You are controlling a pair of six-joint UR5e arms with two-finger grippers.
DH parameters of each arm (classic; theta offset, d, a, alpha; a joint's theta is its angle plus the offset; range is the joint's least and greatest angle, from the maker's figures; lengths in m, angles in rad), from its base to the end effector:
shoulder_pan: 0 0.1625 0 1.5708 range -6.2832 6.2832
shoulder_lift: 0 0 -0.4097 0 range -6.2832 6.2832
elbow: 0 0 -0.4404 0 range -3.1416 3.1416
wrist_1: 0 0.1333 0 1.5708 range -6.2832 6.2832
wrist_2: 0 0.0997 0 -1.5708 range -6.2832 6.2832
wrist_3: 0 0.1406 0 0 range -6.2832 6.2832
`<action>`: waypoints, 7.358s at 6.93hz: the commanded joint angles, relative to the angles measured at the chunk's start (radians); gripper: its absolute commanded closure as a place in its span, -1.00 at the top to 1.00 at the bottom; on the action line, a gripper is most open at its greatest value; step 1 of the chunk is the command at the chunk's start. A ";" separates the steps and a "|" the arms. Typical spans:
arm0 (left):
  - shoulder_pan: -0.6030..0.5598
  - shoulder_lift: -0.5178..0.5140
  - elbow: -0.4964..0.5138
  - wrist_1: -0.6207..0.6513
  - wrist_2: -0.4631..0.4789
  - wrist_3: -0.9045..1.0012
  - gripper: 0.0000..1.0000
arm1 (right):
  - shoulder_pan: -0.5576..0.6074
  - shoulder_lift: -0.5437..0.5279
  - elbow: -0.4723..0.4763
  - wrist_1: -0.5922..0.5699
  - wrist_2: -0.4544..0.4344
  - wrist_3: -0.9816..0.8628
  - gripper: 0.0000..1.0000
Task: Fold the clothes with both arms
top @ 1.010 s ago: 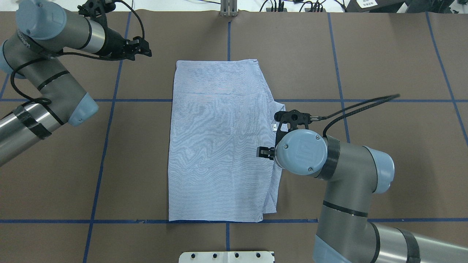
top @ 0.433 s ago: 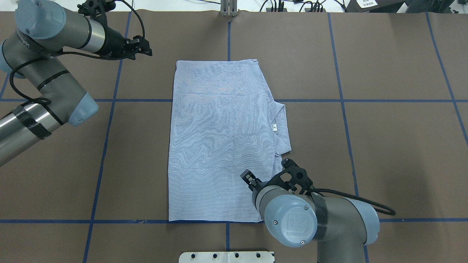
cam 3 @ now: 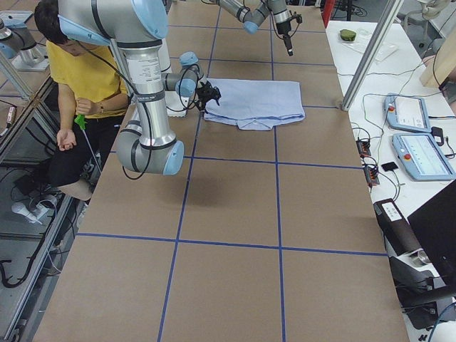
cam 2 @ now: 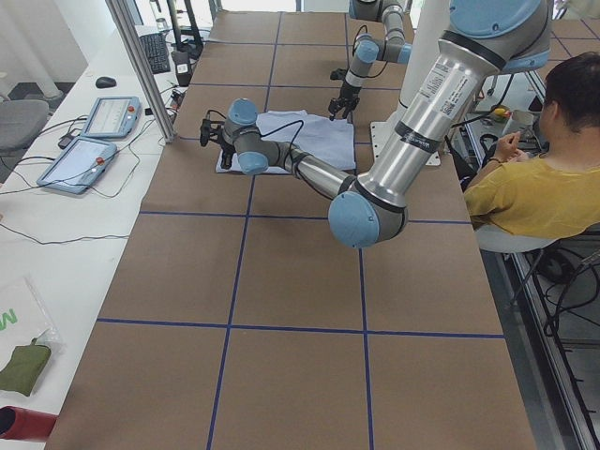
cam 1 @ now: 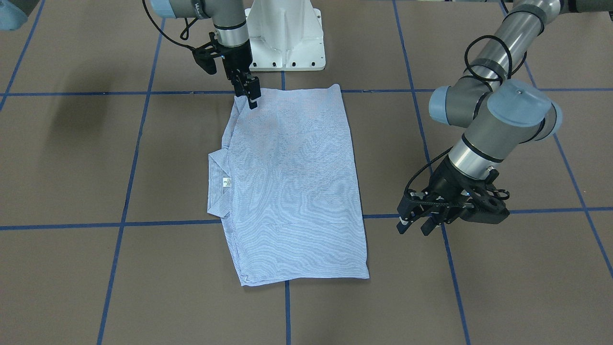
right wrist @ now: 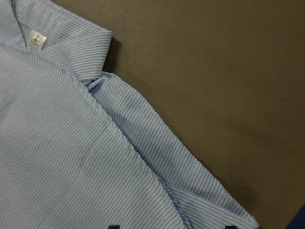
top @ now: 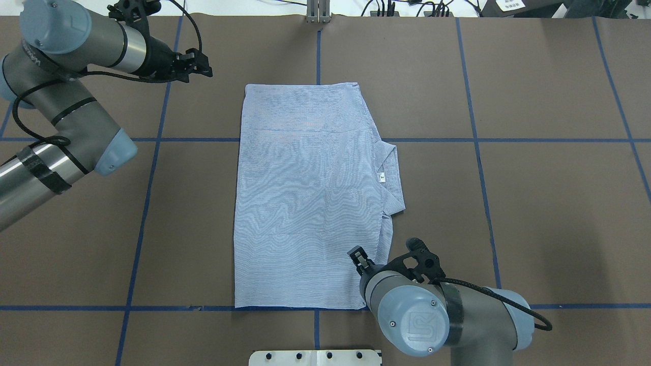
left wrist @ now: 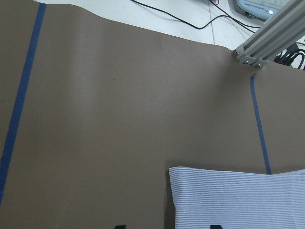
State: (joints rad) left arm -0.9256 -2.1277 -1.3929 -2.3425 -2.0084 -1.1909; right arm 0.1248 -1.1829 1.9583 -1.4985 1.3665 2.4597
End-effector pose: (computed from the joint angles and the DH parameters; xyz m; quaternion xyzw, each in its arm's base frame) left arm 0.4117 -0.6696 0.3083 0.1779 0.5326 -0.1070 0.8205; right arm -0.6136 -0.2401 0.2498 -0.0663 -0.4143 0.4768 0.7724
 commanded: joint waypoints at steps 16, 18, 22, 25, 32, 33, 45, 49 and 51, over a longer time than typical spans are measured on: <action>0.001 -0.003 -0.008 0.000 0.002 -0.004 0.33 | -0.051 0.005 -0.033 0.000 -0.038 0.139 -0.25; 0.001 0.000 -0.012 0.000 0.002 -0.004 0.33 | -0.051 0.006 -0.024 0.001 -0.037 0.156 -1.00; 0.034 0.076 -0.128 -0.001 0.008 -0.219 0.33 | -0.051 0.002 0.004 0.000 -0.038 0.153 -1.00; 0.215 0.225 -0.343 0.000 0.087 -0.550 0.33 | -0.047 -0.009 0.016 0.000 -0.038 0.150 -1.00; 0.766 0.439 -0.526 0.000 0.470 -1.004 0.20 | -0.045 -0.011 0.034 0.000 -0.040 0.146 -1.00; 0.772 0.439 -0.526 -0.001 0.471 -1.012 0.13 | -0.044 -0.011 0.034 0.000 -0.040 0.146 -1.00; 0.763 0.525 -0.902 0.082 0.416 -1.081 -1.00 | -0.005 -0.152 0.364 -0.022 -0.038 0.177 -1.00; 0.761 0.542 -0.924 0.098 0.416 -1.130 -1.00 | -0.011 -0.127 0.446 -0.112 -0.004 0.202 -1.00; 0.626 0.505 -0.838 0.107 0.402 -0.961 -1.00 | 0.146 0.009 0.261 -0.106 0.037 0.127 -1.00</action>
State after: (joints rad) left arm -0.2216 -1.5999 -2.2692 -2.2419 -1.5959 -2.2497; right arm 0.1877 -1.2483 2.3206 -1.6060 1.3759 2.6340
